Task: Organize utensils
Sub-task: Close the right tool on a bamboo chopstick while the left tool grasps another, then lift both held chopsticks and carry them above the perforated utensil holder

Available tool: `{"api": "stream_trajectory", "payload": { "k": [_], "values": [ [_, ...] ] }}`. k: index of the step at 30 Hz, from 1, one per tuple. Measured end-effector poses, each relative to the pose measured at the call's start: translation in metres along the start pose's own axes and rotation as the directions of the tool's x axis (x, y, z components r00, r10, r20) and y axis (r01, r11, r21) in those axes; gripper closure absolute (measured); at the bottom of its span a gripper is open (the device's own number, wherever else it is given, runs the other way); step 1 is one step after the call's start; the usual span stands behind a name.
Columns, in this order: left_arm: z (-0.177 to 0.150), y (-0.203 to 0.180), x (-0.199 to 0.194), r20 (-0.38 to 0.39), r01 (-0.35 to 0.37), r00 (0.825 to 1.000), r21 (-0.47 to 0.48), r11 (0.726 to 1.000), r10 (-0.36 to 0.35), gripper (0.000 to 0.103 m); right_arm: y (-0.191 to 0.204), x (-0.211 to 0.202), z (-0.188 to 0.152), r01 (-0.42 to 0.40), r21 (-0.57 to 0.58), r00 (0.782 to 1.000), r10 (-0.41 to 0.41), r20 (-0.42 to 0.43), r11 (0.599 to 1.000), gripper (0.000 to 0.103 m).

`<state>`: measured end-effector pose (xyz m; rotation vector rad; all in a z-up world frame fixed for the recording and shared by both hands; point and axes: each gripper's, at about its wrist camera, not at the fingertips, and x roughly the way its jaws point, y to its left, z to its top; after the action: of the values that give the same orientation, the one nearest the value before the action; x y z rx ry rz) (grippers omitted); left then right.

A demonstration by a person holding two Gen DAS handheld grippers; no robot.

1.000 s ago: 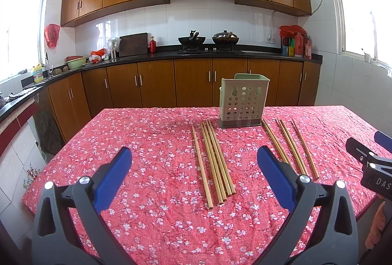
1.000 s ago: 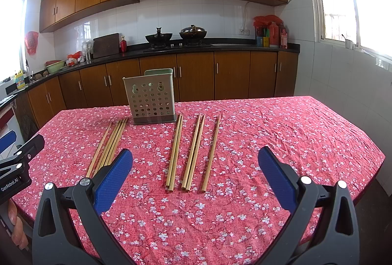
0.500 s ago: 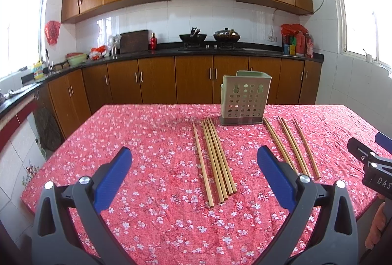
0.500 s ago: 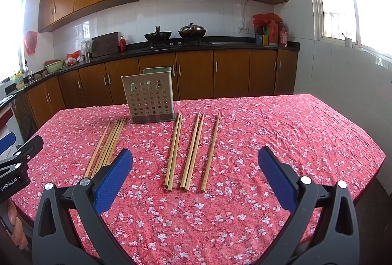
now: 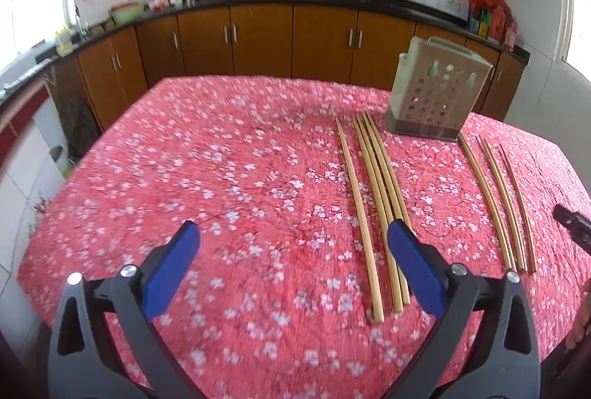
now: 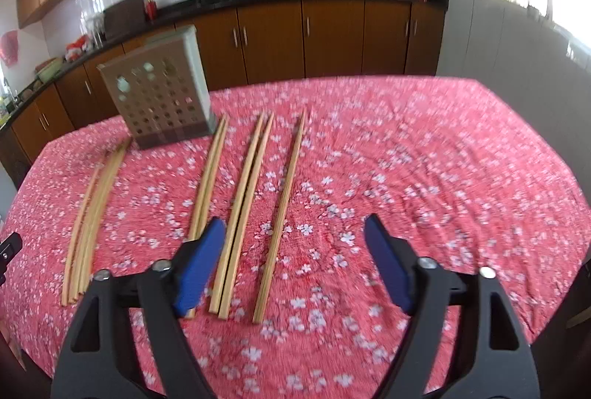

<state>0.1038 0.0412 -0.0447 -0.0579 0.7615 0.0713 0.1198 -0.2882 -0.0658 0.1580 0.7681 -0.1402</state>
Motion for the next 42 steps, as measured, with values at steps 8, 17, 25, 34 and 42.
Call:
{"api": "stream_trajectory", "payload": {
  "k": [8, 17, 25, 34, 42],
  "values": [
    [0.009, -0.014, 0.041, -0.127, 0.136, 0.983, 0.001, 0.991, -0.135, 0.047, 0.003, 0.055, 0.001, -0.012, 0.021, 0.990, 0.015, -0.140, 1.000, 0.063],
    [0.003, -0.039, 0.070, -0.232, 0.163, 0.961, 0.045, 0.986, -0.149, 0.075, 0.000, 0.061, -0.002, 0.003, -0.003, 0.992, -0.003, -0.124, 1.000, 0.081],
    [0.014, -0.039, 0.083, -0.217, 0.113, 0.971, 0.069, 0.991, -0.096, 0.095, -0.013, 0.067, 0.006, -0.003, 0.010, 0.994, 0.004, -0.110, 1.000, 0.095],
    [0.044, -0.021, 0.120, -0.155, 0.095, 0.985, 0.077, 0.993, -0.082, 0.094, -0.029, 0.090, 0.029, 0.020, 0.072, 0.996, -0.013, -0.092, 0.997, 0.095],
    [0.040, -0.011, 0.115, -0.154, 0.142, 0.979, 0.047, 0.989, -0.133, 0.093, -0.030, 0.089, 0.029, 0.018, 0.061, 0.996, -0.012, -0.094, 0.998, 0.094]
  ]
}}
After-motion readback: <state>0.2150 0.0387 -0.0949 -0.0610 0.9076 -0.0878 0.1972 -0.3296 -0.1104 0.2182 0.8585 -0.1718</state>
